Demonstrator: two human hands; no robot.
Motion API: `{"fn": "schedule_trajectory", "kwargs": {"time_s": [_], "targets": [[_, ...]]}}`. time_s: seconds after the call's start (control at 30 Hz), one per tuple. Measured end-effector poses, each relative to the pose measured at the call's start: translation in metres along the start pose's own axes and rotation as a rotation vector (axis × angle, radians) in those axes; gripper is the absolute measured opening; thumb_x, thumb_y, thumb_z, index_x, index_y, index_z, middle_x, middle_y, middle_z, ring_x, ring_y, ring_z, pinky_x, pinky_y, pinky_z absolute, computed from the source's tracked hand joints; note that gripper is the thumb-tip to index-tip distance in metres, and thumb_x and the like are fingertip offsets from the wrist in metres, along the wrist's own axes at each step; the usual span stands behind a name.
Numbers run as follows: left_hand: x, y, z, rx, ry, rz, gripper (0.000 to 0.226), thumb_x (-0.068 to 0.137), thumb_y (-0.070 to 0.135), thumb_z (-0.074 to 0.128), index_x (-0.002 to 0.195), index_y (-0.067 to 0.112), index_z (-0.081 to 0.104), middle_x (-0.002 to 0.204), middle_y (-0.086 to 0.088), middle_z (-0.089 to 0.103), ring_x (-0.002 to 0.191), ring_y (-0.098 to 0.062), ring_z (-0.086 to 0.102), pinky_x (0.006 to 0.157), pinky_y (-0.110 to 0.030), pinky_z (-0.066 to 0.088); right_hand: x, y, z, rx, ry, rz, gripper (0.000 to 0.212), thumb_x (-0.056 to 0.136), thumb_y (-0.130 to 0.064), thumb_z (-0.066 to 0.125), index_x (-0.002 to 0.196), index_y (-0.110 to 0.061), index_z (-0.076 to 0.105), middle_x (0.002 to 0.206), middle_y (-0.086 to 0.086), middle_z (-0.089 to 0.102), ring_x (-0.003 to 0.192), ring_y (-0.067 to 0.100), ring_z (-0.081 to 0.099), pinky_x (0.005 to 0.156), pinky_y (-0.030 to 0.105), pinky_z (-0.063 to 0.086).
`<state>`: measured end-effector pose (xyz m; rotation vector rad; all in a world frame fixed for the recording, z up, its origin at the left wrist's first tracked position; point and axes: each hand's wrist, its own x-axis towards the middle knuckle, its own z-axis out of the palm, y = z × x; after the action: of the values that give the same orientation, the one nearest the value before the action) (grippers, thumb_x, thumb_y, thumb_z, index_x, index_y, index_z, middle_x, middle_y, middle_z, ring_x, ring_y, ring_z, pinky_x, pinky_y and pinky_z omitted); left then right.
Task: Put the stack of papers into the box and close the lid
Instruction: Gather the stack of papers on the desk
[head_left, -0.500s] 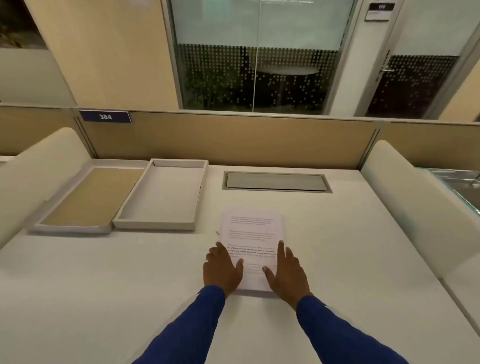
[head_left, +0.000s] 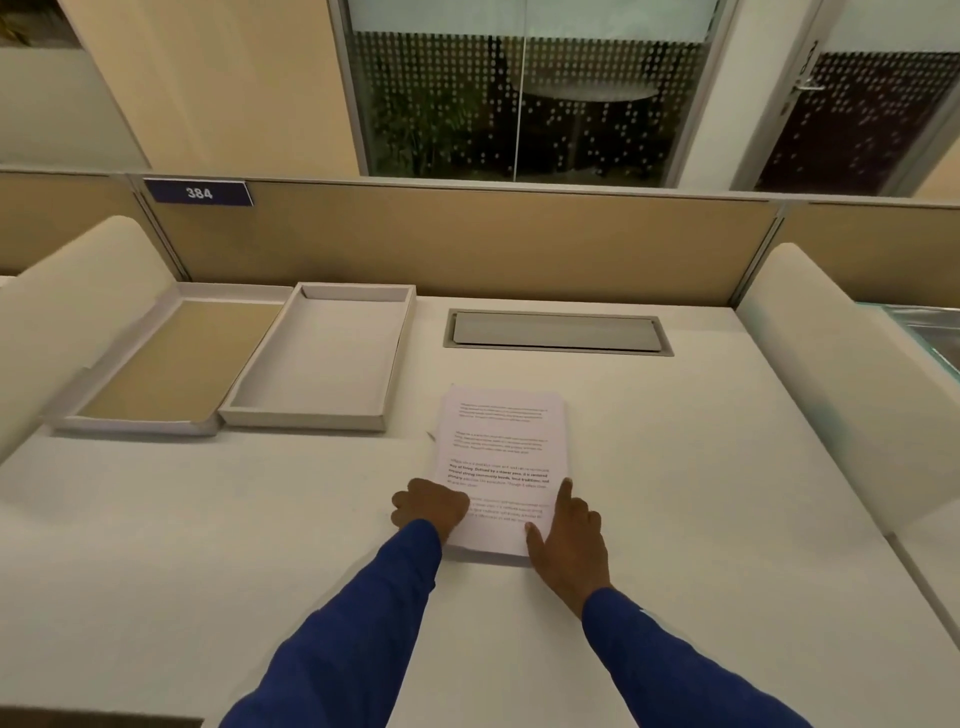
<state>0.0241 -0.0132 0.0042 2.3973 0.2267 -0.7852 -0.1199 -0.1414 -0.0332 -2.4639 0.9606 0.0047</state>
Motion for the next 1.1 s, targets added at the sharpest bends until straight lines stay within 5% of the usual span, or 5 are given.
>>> {"fn": "schedule_trajectory", "kwargs": {"time_s": [0.33, 0.5, 0.63, 0.77, 1.1], "targets": [[0.008, 0.006, -0.010, -0.472, -0.272, 0.005, 0.041, 0.086, 0.002, 0.065, 0.127, -0.006, 0.062, 0.124, -0.023, 0.067, 0.114, -0.041, 0.064, 0.098, -0.047, 0.056, 0.000, 0.005, 0.005, -0.033, 0.030, -0.029, 0.088, 0.098, -0.057, 0.044, 0.161, -0.016, -0.001, 0.148, 0.006, 0.041, 0.128, 0.023, 0.043, 0.104, 0.036, 0.047], [0.013, 0.003, -0.023, -0.535, -0.396, 0.025, 0.027, 0.092, 0.014, 0.065, 0.117, 0.004, 0.062, 0.095, -0.013, 0.070, 0.079, -0.027, 0.066, 0.058, -0.029, 0.053, 0.000, 0.009, 0.005, -0.087, 0.034, -0.045, 0.085, 0.099, -0.060, 0.038, 0.161, -0.017, 0.000, 0.152, 0.006, 0.039, 0.128, 0.022, 0.044, 0.105, 0.035, 0.045], [0.030, 0.005, -0.026, -0.524, -0.366, 0.073, 0.031, 0.094, 0.025, 0.066, 0.119, 0.007, 0.064, 0.100, -0.015, 0.073, 0.082, -0.031, 0.070, 0.060, -0.032, 0.059, -0.001, 0.009, 0.006, -0.100, 0.039, -0.049, 0.084, 0.099, -0.059, 0.036, 0.162, -0.017, -0.001, 0.152, 0.005, 0.039, 0.127, 0.021, 0.044, 0.106, 0.034, 0.044], [0.042, 0.013, -0.026, -0.451, -0.464, 0.064, 0.019, 0.097, 0.027, 0.060, 0.111, 0.015, 0.062, 0.102, -0.013, 0.075, 0.095, -0.033, 0.071, 0.098, -0.049, 0.055, 0.002, 0.010, 0.007, -0.078, 0.047, -0.039, 0.087, 0.098, -0.058, 0.041, 0.162, -0.015, -0.001, 0.151, 0.005, 0.041, 0.127, 0.021, 0.045, 0.105, 0.035, 0.045], [0.037, 0.018, -0.015, -0.468, -0.468, 0.308, 0.056, 0.093, -0.004, 0.052, 0.140, 0.025, 0.049, 0.118, -0.004, 0.071, 0.100, -0.035, 0.073, 0.078, -0.046, 0.064, 0.038, 0.015, -0.014, 0.360, 0.008, 0.168, 0.088, 0.093, -0.056, 0.061, 0.158, -0.012, 0.022, 0.143, 0.014, 0.048, 0.132, 0.032, 0.049, 0.107, 0.047, 0.047]]}}
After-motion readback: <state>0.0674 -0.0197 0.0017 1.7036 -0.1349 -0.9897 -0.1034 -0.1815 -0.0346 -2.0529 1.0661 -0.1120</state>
